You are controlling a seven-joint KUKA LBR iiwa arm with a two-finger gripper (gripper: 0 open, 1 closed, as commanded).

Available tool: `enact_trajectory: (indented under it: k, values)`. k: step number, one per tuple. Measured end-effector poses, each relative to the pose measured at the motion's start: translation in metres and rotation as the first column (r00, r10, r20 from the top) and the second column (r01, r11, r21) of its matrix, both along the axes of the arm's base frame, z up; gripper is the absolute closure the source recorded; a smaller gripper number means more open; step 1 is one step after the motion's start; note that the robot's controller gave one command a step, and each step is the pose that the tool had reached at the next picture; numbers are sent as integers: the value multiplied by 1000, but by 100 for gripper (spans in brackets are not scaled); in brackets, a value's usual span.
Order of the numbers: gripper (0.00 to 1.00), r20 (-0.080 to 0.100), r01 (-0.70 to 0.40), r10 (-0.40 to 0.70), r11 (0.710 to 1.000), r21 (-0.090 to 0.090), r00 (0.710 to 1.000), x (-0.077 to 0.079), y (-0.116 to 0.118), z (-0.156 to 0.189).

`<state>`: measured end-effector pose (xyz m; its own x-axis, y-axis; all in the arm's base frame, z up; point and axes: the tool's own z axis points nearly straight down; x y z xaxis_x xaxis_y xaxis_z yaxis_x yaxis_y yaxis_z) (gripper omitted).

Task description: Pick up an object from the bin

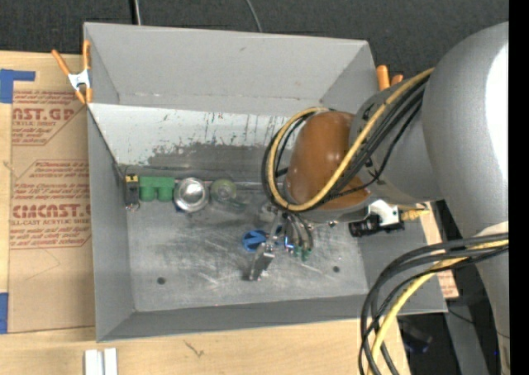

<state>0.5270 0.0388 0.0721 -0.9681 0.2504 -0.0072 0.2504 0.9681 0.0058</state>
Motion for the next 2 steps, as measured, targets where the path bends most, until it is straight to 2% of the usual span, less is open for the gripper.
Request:
enact_trajectory:
  k: [1, 2]
  values:
    - [100, -2, -4, 4, 1000, 0, 1000, 0, 1, 3]
    - [100, -1, -51, 51, 999, -3, 999, -3, -9, 78]
